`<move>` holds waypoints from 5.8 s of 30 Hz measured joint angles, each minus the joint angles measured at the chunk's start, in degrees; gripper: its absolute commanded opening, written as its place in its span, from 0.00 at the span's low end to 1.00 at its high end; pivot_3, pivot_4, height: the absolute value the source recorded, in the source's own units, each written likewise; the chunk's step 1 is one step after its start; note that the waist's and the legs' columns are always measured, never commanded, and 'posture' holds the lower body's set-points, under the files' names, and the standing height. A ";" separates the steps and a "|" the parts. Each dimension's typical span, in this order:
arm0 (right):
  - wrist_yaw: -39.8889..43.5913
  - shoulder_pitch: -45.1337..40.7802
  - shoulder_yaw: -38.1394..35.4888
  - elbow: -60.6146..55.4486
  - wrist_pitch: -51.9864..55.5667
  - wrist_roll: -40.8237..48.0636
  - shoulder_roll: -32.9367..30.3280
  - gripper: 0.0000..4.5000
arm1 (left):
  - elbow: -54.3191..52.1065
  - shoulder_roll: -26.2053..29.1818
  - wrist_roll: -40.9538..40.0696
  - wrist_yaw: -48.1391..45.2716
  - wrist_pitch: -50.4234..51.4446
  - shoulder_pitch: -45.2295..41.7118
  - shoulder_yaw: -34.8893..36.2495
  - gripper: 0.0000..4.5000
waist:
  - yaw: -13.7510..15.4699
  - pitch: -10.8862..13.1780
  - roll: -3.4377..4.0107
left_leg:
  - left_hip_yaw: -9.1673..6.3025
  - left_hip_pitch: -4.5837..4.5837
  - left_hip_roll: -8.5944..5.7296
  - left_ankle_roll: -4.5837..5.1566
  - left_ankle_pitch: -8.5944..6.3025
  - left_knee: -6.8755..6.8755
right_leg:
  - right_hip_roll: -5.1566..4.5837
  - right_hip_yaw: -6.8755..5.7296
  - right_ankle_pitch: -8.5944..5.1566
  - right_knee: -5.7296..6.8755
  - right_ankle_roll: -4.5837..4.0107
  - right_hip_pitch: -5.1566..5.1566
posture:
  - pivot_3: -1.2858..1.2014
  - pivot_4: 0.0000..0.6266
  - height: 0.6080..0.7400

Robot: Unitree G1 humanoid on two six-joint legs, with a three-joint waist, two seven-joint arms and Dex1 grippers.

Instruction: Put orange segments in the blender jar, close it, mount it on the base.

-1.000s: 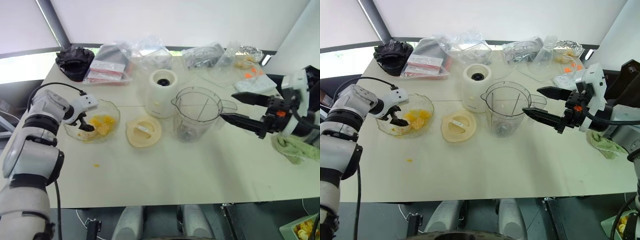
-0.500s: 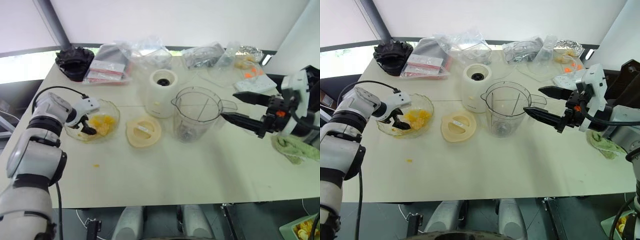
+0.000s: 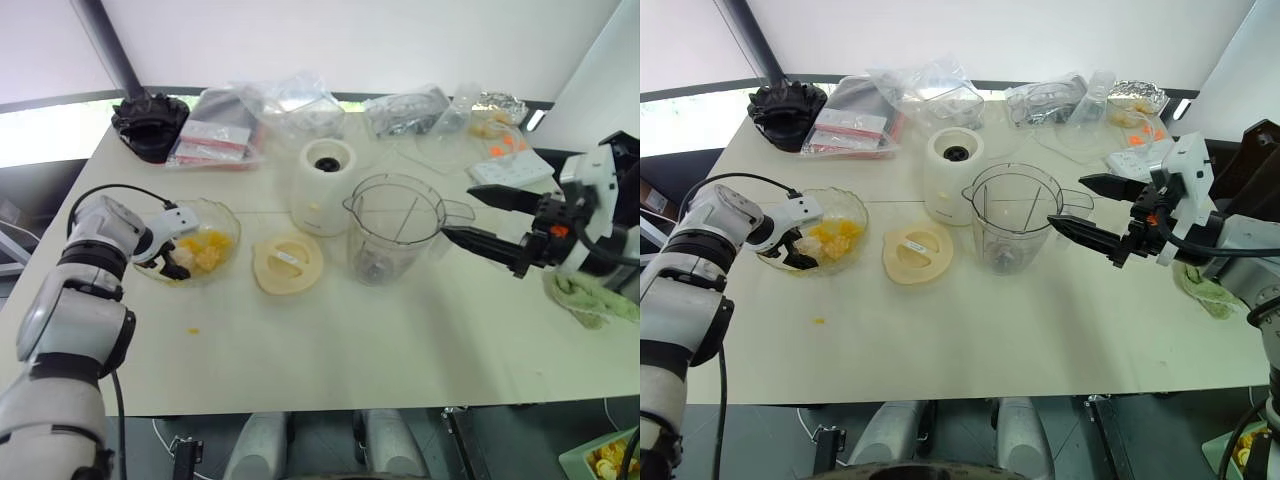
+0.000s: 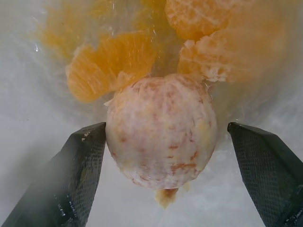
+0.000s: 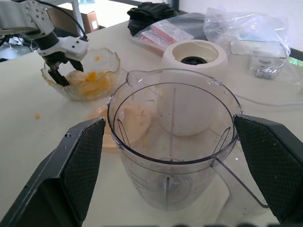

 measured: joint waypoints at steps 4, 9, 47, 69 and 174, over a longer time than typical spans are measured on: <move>-0.17 0.16 0.00 -0.18 -0.06 -0.11 0.05 0.99 | 0.00 -0.22 0.08 0.47 0.00 0.02 0.01 0.94 | 0.04 -0.02 0.01 | 0.00 0.01 0.00 0.00 0.00 0.00 | 0.00 0.00 0.00 0.01 0.00 0.00 | 0.52 0.24 1.00; -0.27 0.15 0.00 -0.18 -0.20 -0.55 0.05 0.99 | 0.04 -0.61 0.19 1.33 0.04 0.02 0.07 0.94 | 0.17 -0.05 0.05 | 0.00 0.05 -0.01 0.00 0.00 0.00 | -0.01 0.00 0.00 0.02 0.00 0.04 | 0.52 0.24 1.00; -0.48 -0.62 1.04 -0.15 -1.25 -2.36 0.23 1.00 | -0.08 -1.07 0.53 3.42 -0.11 1.11 2.04 0.53 | 0.11 -0.10 0.11 | 0.01 0.07 -0.02 0.00 0.00 0.00 | -0.02 0.00 0.00 0.04 0.00 0.05 | 0.52 0.24 1.00; -0.06 -1.96 2.53 0.84 -1.25 -3.14 0.23 1.00 | -0.81 -0.76 0.47 3.83 -0.22 2.11 3.02 0.43 | 0.04 -0.17 0.23 | 0.01 0.08 -0.02 0.00 0.00 0.00 | -0.02 0.01 0.00 0.04 0.00 0.05 | 0.52 0.24 1.00; -24.29 39.78 -29.01 -29.08 -3.13 9.03 11.57 1.00 | -6.16 -35.08 -25.43 -8.98 -4.55 -21.85 16.18 0.99 | 0.25 -0.01 0.01 | -0.01 -0.03 -0.05 0.07 -0.04 0.09 | -0.02 0.05 -0.02 -0.08 0.18 0.08 | 0.52 0.24 1.00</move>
